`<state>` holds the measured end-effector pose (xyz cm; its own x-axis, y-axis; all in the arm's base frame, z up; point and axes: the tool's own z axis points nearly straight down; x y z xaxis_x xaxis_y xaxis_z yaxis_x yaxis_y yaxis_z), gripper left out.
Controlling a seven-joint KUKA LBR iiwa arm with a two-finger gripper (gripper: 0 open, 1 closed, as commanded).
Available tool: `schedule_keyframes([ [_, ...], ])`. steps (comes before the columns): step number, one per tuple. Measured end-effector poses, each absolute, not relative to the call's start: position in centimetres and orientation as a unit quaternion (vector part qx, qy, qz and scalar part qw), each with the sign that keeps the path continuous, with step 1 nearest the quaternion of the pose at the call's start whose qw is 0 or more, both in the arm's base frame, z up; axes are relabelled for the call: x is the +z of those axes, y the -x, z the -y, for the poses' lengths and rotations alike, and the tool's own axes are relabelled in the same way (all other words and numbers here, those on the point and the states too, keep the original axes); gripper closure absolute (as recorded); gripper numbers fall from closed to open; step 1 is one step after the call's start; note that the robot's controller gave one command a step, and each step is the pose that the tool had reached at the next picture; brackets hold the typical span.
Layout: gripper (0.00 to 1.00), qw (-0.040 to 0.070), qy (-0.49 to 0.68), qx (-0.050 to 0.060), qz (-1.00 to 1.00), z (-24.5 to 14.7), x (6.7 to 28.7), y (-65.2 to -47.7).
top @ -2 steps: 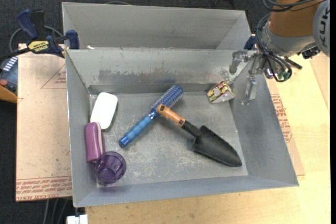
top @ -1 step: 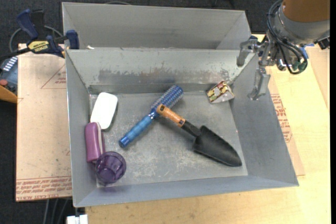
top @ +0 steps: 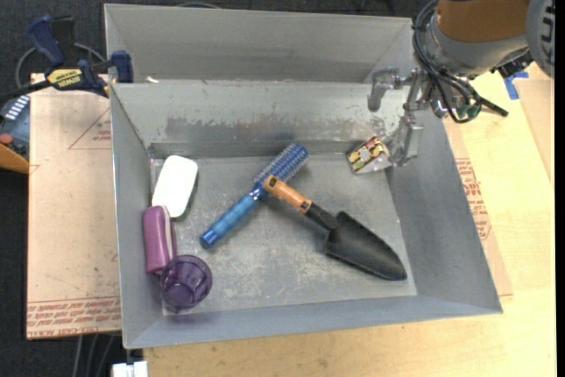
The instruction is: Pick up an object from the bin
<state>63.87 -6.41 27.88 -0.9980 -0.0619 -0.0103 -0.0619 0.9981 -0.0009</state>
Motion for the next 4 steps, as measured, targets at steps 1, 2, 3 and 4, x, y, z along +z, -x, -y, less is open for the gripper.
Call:
schedule_keyframes([
  [1,0.0,0.0,0.01,0.001,-1.0,6.3,24.9,-64.2],
  [2,0.0,0.007,-0.026,0.001,-1.0,3.4,25.4,-63.8],
  [3,0.0,-0.001,-0.023,0.001,-1.0,6.2,17.2,-63.0],
  [4,0.0,-0.003,-0.024,0.001,-1.0,6.3,17.0,-62.6],
])
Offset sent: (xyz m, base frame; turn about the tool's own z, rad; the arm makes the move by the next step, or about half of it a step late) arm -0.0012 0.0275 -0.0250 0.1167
